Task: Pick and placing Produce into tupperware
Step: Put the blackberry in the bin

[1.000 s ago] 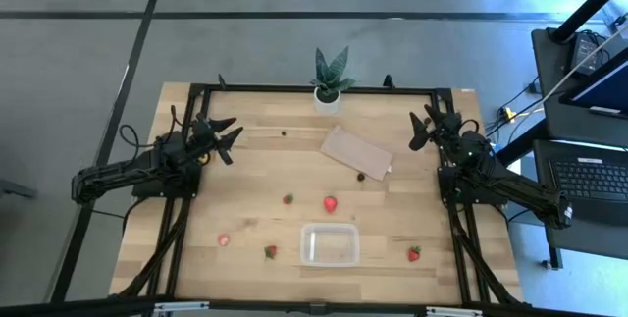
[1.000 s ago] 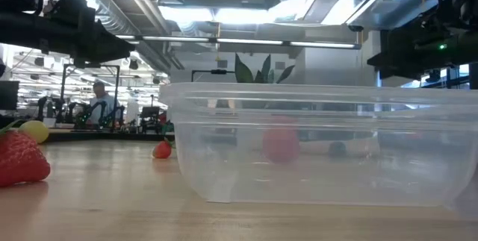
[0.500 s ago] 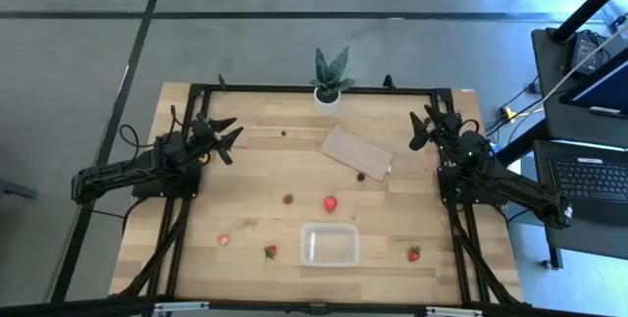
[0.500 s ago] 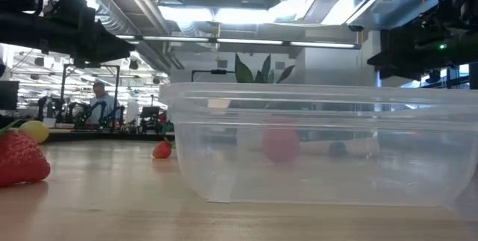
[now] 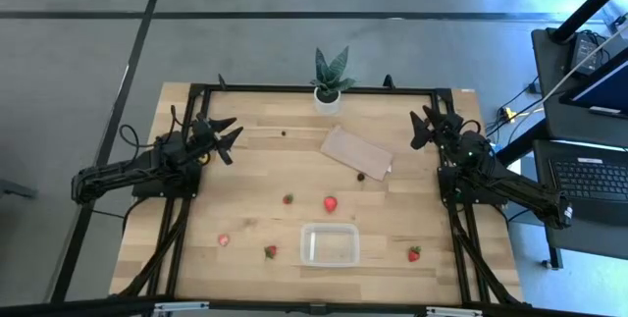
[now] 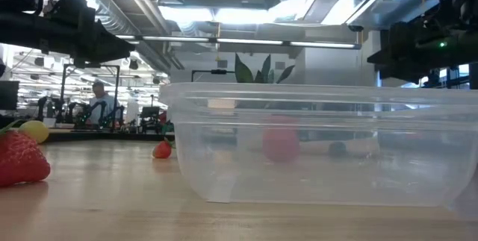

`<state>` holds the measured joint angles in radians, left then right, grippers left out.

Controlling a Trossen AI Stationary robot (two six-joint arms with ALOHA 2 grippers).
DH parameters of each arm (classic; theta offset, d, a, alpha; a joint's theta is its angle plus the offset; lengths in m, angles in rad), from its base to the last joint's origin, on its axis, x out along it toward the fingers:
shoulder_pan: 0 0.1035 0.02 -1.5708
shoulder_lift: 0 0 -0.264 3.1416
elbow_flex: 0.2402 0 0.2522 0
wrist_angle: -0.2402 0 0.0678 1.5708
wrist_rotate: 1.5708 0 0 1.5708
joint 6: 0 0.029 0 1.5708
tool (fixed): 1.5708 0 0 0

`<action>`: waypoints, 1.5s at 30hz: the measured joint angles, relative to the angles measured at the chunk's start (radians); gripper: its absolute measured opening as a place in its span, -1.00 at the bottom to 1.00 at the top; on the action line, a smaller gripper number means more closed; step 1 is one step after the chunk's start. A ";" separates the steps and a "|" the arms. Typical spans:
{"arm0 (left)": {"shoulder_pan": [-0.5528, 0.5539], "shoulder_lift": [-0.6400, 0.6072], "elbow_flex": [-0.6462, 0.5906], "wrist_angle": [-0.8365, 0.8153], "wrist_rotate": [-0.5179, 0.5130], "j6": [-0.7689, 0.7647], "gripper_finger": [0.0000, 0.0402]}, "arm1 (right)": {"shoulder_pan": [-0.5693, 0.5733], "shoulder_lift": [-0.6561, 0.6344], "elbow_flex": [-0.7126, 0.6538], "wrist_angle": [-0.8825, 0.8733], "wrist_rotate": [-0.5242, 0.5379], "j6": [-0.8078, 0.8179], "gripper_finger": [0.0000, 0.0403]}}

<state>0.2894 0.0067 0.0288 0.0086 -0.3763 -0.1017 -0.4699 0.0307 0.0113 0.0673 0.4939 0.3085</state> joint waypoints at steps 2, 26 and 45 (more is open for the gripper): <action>0.000 0.000 0.000 0.000 0.000 0.000 -0.11 | 0.000 0.001 0.013 -0.006 -0.022 0.006 0.46; 0.000 0.000 0.000 0.000 0.000 0.000 -0.11 | -0.124 0.975 1.411 -1.134 -0.042 0.003 0.38; 0.000 0.000 0.000 0.000 0.000 0.000 -0.11 | -0.489 1.275 1.304 -1.344 -0.364 0.002 0.38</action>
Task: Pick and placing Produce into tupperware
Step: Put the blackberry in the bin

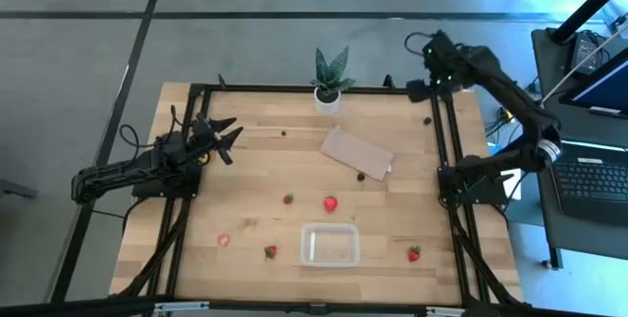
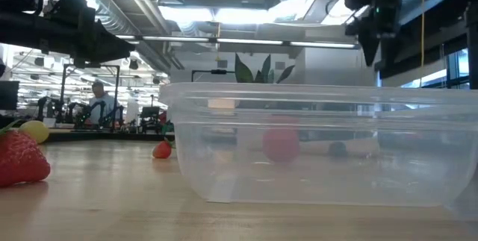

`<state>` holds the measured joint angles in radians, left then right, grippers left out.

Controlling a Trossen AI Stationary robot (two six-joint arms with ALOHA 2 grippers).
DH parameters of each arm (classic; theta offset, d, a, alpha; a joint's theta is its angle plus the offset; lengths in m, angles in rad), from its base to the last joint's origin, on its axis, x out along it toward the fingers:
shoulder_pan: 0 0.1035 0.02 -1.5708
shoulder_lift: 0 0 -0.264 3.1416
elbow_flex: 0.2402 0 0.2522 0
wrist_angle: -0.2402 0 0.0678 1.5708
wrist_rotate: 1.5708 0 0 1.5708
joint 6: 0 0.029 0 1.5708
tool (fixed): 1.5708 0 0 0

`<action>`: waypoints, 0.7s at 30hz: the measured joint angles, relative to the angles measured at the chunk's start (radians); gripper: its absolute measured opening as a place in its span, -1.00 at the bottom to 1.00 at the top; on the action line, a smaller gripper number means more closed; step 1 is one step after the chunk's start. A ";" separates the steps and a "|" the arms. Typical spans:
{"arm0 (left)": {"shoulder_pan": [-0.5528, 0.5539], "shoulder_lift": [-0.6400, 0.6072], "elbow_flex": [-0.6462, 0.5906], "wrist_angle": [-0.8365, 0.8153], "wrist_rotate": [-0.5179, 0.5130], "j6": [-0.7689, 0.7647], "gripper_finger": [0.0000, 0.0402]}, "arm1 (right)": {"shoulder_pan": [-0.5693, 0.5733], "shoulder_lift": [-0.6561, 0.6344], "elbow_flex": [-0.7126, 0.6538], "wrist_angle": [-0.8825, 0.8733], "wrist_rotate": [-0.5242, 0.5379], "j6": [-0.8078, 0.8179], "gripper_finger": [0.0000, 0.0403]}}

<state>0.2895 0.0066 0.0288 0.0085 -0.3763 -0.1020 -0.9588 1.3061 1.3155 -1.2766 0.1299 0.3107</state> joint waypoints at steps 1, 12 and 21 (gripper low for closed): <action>0.000 0.000 0.000 0.000 0.000 0.000 -0.11 | -0.001 -0.007 -0.041 0.028 -0.017 0.005 0.38; 0.000 0.000 0.000 0.000 0.000 0.000 -0.11 | 0.025 -0.104 -0.386 0.086 -0.040 0.222 0.38; 0.000 0.000 0.000 0.000 0.000 0.000 -0.11 | -0.065 -0.203 -0.574 0.329 0.006 0.290 0.38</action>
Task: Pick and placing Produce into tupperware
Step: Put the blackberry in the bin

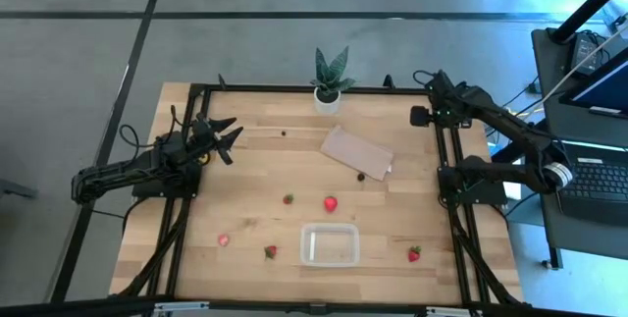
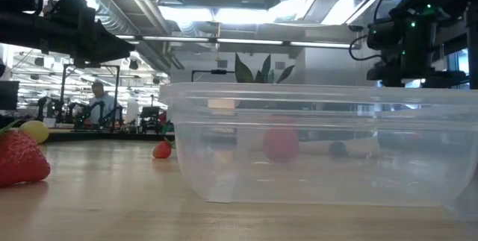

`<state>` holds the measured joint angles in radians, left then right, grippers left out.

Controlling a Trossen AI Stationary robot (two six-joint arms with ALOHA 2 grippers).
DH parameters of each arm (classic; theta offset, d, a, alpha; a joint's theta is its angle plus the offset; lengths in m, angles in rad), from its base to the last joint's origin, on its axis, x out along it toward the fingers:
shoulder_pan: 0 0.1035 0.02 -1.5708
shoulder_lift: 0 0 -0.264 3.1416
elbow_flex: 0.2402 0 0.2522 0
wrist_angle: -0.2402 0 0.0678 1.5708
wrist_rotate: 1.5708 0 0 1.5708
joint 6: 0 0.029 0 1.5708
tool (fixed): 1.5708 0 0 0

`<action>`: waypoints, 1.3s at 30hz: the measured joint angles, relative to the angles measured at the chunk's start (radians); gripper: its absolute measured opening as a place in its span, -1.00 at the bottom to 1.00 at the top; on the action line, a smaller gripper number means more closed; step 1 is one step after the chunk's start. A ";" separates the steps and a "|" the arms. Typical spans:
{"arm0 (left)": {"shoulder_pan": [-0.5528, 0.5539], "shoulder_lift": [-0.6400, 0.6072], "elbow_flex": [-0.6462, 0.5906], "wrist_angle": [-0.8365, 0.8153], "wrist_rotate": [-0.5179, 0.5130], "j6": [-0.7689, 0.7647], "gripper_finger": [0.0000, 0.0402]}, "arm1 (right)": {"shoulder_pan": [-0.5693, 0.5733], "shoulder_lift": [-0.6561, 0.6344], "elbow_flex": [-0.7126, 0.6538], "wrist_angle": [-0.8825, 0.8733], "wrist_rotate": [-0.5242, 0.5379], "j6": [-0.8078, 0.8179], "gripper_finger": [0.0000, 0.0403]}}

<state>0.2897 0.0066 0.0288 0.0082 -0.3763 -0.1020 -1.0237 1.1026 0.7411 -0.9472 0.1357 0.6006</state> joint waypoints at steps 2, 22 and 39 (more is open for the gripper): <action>0.000 0.000 0.000 0.000 0.000 0.000 -0.11 | -0.005 0.000 -0.043 0.086 0.006 0.017 0.38; 0.000 0.000 0.000 0.000 0.000 -0.003 -0.11 | -0.006 0.001 -0.275 0.497 0.223 0.074 0.38; 0.000 0.000 0.000 0.000 0.000 -0.003 -0.11 | -0.013 0.144 -0.346 0.715 0.229 0.071 0.21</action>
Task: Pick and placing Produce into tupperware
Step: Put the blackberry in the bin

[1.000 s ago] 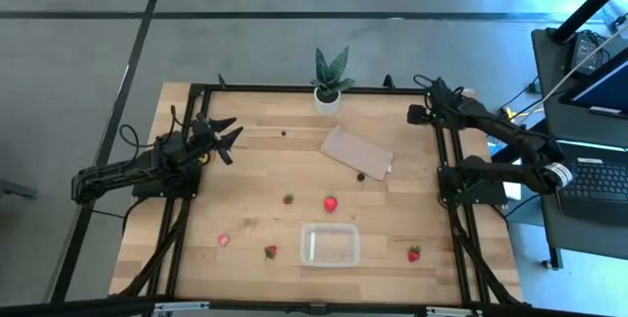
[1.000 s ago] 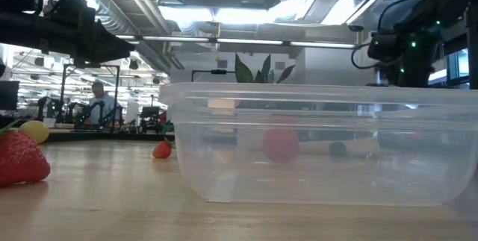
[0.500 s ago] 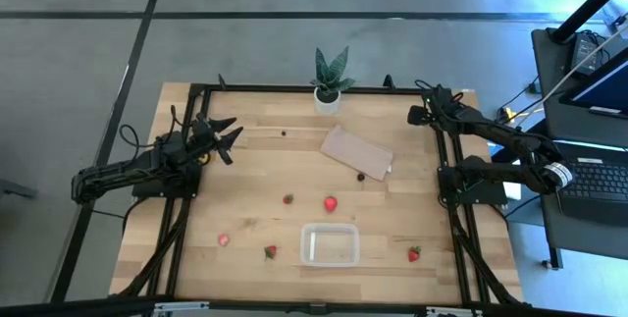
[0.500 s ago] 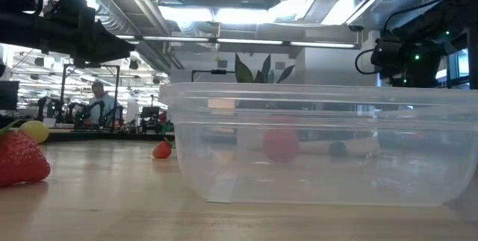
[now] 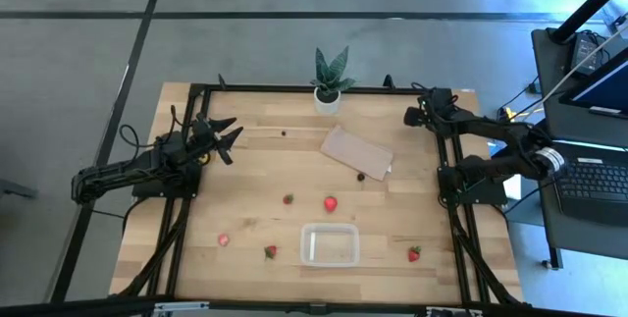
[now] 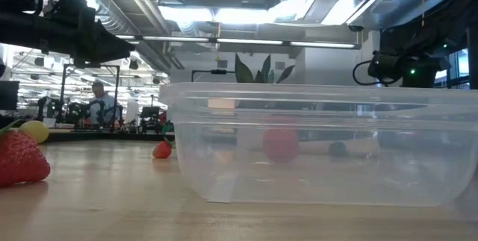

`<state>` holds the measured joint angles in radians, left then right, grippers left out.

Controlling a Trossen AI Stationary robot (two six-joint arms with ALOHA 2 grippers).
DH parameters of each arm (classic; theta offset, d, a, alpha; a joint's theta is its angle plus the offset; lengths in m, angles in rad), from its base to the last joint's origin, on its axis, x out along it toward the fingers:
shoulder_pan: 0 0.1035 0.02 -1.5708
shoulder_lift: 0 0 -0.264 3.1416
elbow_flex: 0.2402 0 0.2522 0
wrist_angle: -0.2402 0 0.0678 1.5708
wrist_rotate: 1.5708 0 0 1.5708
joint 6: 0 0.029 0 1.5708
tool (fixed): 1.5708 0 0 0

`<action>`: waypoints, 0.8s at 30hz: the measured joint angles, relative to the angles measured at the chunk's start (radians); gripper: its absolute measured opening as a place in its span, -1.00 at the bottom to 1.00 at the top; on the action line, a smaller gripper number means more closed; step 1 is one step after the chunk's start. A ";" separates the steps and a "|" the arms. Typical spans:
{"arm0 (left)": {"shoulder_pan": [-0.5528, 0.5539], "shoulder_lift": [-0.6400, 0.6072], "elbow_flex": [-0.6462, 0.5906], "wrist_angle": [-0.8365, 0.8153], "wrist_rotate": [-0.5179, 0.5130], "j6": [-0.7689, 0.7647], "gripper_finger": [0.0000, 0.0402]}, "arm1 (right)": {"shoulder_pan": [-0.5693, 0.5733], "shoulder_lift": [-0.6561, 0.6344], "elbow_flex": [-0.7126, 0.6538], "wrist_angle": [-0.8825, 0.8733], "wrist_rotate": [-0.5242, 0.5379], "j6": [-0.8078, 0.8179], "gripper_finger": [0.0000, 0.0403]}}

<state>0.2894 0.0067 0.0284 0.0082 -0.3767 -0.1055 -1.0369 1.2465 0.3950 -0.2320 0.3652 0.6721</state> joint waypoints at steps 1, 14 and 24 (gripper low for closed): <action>0.000 0.000 0.000 0.000 0.000 0.000 -0.11 | 0.000 0.011 -0.001 0.011 -0.001 0.000 0.20; 0.000 0.000 0.000 -0.001 -0.008 0.003 -0.11 | 0.000 0.071 0.017 0.027 0.025 -0.027 0.18; 0.000 0.000 0.000 -0.001 -0.028 0.003 -0.11 | 0.000 0.071 0.017 0.027 0.026 -0.028 0.15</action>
<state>0.2894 0.0067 0.0284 0.0071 -0.4049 -0.1020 -1.0367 1.3178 0.4122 -0.2054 0.3908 0.6438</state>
